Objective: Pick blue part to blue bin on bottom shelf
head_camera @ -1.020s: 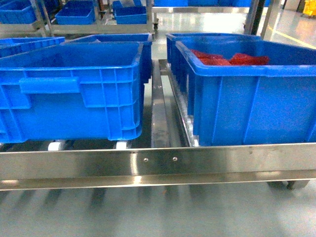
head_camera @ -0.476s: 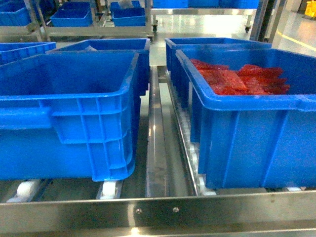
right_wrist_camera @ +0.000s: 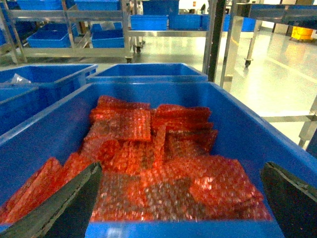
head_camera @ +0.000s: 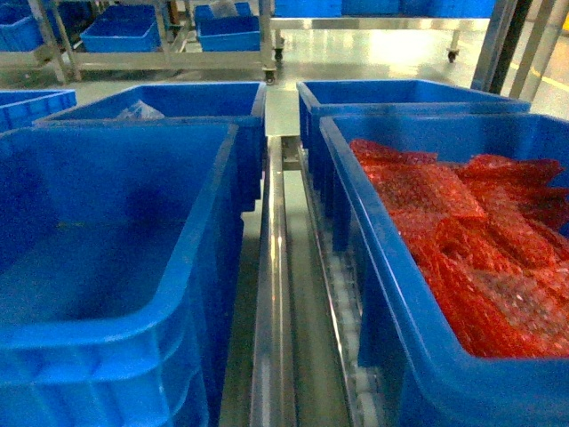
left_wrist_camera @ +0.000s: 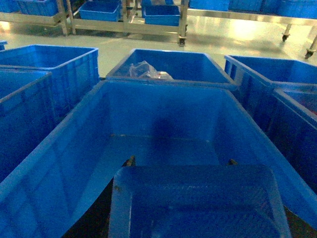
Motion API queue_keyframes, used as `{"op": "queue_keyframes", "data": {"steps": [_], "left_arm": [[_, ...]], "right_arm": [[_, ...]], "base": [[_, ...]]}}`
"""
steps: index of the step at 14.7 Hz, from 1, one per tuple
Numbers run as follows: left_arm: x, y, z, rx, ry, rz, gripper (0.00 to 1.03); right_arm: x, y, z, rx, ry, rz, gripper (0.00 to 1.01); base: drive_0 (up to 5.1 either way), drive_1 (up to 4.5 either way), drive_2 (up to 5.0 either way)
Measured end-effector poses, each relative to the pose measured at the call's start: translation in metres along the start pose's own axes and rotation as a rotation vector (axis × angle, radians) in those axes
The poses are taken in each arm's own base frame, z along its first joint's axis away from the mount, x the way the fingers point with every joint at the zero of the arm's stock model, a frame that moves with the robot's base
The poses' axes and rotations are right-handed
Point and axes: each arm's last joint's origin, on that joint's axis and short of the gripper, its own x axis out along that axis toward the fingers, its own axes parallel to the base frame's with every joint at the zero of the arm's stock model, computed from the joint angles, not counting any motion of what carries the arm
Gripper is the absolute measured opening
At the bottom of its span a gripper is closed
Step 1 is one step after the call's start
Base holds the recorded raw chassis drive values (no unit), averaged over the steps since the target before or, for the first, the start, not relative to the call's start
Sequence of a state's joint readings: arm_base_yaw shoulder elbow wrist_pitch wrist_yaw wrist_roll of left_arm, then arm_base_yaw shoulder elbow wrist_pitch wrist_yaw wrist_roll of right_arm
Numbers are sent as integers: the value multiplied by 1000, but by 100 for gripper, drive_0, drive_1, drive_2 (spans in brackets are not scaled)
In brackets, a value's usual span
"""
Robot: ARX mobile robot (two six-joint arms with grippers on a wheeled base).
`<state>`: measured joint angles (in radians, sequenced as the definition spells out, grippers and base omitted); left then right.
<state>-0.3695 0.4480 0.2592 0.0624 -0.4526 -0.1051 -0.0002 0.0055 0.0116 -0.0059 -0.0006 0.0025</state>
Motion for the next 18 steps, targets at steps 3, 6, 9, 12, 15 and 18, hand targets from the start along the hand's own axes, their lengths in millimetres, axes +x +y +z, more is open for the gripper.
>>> {"op": "queue_keyframes", "data": {"steps": [3,6,9,12,15,18], "left_arm": [[1,0,-1,3,6,1,43],[0,0,0,2,4,0,43],[0,0,0,1,3,1,43],[0,0,0,1,3,1,43],[0,0,0,1,3,0,43],[0,0,0,1,3,0,43]], "right_arm": [[0,0,0,0,0,0,98],[0,0,0,0,-1,-1,98],[0,0,0,0,-1,-1,98],[0,0,0,0,-1,-1,98],[0,0,0,0,-1,-1,98],[0,0,0,0,-1,-1,98]], "base": [[3,41,-35],[0,0,0],[0,0,0],[0,0,0],[0,0,0],[0,0,0]]}}
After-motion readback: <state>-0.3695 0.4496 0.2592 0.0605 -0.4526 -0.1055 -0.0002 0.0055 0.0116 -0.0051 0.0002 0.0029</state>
